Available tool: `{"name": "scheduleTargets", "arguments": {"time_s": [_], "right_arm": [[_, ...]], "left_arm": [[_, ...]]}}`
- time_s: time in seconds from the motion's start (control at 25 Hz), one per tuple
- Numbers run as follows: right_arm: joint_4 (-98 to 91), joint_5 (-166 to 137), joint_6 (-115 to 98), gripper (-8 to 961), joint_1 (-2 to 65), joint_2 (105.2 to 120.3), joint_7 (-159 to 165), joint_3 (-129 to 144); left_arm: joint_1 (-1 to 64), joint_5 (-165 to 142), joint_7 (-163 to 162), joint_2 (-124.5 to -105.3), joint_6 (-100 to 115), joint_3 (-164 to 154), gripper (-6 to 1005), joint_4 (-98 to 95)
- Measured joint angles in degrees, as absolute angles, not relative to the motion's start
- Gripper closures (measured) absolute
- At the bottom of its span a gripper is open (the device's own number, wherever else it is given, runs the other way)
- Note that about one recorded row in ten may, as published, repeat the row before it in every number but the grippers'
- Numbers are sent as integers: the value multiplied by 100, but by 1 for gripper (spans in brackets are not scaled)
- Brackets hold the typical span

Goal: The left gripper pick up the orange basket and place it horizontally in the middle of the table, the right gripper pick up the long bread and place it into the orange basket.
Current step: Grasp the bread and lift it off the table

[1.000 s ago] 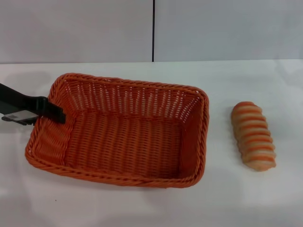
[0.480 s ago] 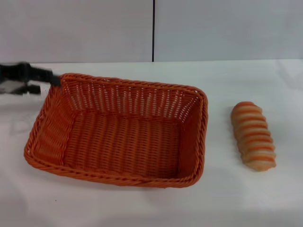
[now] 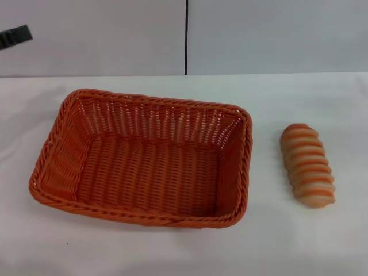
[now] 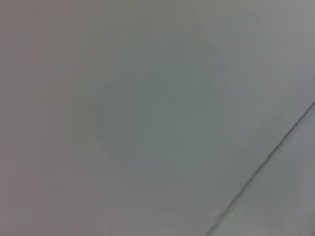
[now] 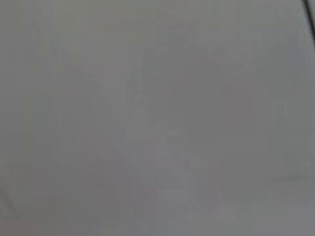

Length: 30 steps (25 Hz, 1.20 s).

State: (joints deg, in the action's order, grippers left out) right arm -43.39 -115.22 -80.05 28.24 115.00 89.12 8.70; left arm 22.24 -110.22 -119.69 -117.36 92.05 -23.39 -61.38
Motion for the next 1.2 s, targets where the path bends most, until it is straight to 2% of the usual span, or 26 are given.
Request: {"name": "scheduleTargets", "arguments": {"time_s": [0.24, 0.36, 0.48, 0.76, 0.96, 1.2], "right_arm": [[-6032, -13585, -9058, 251, 2974, 11095, 11607, 2352], [-6283, -14970, -9908, 251, 3496, 10982, 12264, 3036], [-6233, -15496, -10291, 251, 3763, 10959, 12439, 3391], [-6108, -15951, -10732, 251, 4193, 11069, 12616, 4148], [-5975, -15940, -10176, 251, 4268, 11273, 12572, 4360], [-5648, -15949, -9376, 251, 4252, 11348, 12449, 5002]], "left_arm": [[1790, -10116, -10239, -11777, 8980, -2337, 294, -5378], [1739, -10074, -9547, -11791, 8833, -2337, 294, -4989], [1739, -10072, -9293, -11789, 8797, -2338, 295, -4811], [1766, -10064, -8719, -11782, 8767, -2368, 294, -4468], [1738, -10064, -8603, -11788, 8793, -2364, 294, -4377], [1697, -10059, -8396, -11781, 8775, -2337, 294, -4259]]}}
